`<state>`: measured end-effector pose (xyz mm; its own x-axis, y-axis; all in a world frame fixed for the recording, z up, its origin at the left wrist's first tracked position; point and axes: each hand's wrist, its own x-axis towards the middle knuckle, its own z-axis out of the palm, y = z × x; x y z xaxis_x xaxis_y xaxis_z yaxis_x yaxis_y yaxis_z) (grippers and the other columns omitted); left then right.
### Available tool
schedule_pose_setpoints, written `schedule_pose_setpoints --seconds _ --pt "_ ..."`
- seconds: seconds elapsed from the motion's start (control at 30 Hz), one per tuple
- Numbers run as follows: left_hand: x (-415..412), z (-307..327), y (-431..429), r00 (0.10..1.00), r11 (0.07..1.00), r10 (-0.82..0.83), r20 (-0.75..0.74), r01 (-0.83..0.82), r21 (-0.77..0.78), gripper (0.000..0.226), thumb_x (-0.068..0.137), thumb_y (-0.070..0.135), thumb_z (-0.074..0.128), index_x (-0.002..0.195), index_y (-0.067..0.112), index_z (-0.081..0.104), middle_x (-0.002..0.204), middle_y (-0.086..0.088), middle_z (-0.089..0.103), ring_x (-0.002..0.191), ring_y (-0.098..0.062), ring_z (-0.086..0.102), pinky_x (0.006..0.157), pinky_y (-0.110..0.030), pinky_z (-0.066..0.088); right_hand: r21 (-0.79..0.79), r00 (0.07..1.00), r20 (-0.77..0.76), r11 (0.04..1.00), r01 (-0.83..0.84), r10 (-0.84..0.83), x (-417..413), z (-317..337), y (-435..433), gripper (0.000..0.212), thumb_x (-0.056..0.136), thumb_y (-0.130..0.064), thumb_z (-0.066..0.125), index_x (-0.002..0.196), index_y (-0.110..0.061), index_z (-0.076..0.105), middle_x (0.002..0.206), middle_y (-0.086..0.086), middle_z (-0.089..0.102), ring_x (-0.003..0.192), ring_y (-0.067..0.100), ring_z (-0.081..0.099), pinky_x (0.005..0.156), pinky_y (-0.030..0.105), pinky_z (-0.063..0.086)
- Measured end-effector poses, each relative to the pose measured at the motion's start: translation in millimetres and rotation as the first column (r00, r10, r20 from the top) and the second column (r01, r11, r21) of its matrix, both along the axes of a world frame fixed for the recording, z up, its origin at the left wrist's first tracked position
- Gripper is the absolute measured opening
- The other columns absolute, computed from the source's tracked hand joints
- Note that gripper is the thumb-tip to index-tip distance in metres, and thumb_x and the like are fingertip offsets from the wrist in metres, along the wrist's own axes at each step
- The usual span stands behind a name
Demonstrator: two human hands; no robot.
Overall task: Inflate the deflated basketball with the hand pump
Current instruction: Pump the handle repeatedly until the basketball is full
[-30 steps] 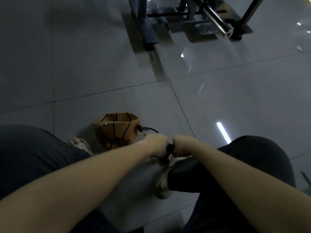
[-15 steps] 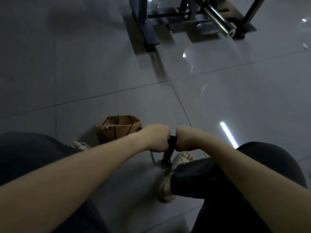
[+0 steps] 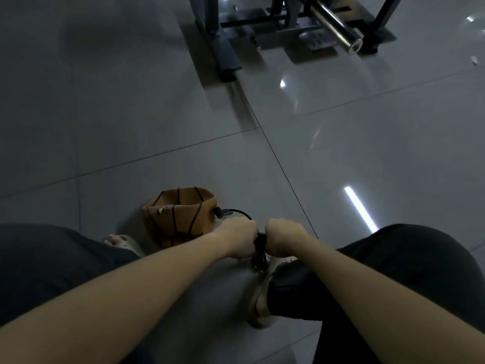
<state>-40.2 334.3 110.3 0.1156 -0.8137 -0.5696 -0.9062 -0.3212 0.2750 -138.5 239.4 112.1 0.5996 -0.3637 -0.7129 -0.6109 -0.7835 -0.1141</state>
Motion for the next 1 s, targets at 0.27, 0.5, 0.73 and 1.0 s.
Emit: schedule_pose_setpoints --seconds 0.27,0.5,0.73,1.0 --pt "27.7 103.0 -27.1 0.999 0.998 0.034 0.043 -0.032 -0.049 0.014 0.086 0.021 0.059 0.072 0.016 0.059 0.068 -0.001 0.06 0.06 -0.018 0.055 0.05 -0.029 0.041 -0.087 0.96 0.263 0.989 0.118 -0.092 10.8 97.6 -18.2 0.025 0.08 -0.028 0.067 0.063 -0.015 0.052 0.062 0.002 0.056 0.054 0.02 0.053 0.05 0.027 0.04" --pt "21.9 99.1 -12.0 0.998 0.998 0.052 0.019 -0.052 0.029 0.024 0.088 0.028 0.062 0.067 0.019 0.055 0.066 0.001 0.059 0.058 -0.017 0.055 0.053 -0.029 0.043 0.132 0.991 -0.014 0.983 0.131 -0.13 21.8 103.7 -2.6 0.017 0.087 -0.016 0.066 0.073 -0.011 0.059 0.067 0.005 0.056 0.054 0.016 0.052 0.05 0.027 0.044" --pt "-5.6 23.5 -0.4 0.999 0.997 -0.003 0.042 0.0 0.073 0.017 0.09 0.022 0.055 0.074 0.017 0.052 0.068 0.001 0.05 0.069 -0.023 0.057 0.062 -0.034 0.051 0.072 0.993 -0.114 0.997 0.041 -0.032 2.7 10.8 10.6 0.021 0.088 -0.027 0.063 0.075 -0.015 0.052 0.078 0.004 0.055 0.068 0.022 0.054 0.066 0.034 0.048" --pt "-5.7 3.0 2.1 0.999 0.999 0.041 0.036 -0.041 0.004 0.027 0.086 0.018 0.055 0.064 0.018 0.041 0.066 -0.001 0.045 0.065 -0.023 0.051 0.057 -0.031 0.043 0.026 0.999 -0.041 1.0 0.0 0.001 0.7 -3.7 1.4 0.021 0.088 -0.033 0.06 0.092 -0.014 0.054 0.082 0.003 0.057 0.069 0.022 0.055 0.062 0.032 0.047"
